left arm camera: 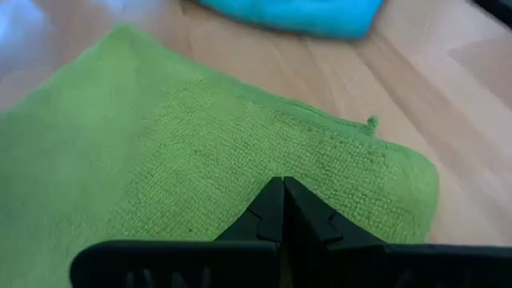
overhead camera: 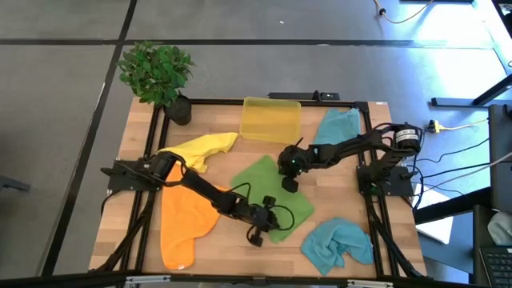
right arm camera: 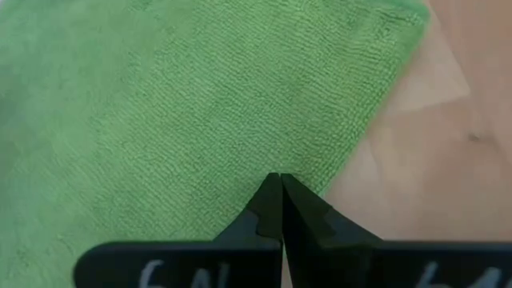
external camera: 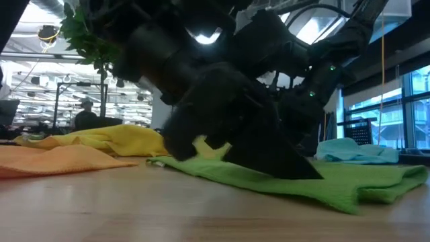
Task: Fold microfiber towels
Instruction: Fold the green microfiber cloth
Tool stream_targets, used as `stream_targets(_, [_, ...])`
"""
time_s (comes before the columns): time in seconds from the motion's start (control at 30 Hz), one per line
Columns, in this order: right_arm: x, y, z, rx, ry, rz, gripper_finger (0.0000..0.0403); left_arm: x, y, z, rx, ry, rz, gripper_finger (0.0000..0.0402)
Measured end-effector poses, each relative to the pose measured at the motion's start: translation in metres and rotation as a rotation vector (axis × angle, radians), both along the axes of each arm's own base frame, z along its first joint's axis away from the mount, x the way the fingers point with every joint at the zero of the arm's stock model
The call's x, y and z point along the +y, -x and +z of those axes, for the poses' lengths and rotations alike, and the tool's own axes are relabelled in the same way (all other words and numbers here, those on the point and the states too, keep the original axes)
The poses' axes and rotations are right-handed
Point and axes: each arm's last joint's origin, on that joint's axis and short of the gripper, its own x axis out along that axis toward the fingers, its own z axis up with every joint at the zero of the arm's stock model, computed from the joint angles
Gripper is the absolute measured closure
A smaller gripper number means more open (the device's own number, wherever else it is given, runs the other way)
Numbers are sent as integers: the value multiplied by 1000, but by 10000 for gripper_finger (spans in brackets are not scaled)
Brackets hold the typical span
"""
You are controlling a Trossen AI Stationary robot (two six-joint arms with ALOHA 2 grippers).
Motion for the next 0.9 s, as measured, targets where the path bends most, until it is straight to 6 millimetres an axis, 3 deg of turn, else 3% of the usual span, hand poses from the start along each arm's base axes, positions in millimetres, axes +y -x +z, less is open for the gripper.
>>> stream_targets(0.2, [0,3,0,38,-14,-40,403,1,8,0,112,-6,-44,399])
stream_targets(0.47, [9,12,4,106,-41,-122,403,1,22,16,233,-24,-105,399])
stream_targets(0.7, [27,23,14,155,-70,-153,403,2,39,36,321,-84,-153,400])
stream_targets(0.9, [43,26,17,158,-103,-178,403,3,43,37,358,-98,-173,399])
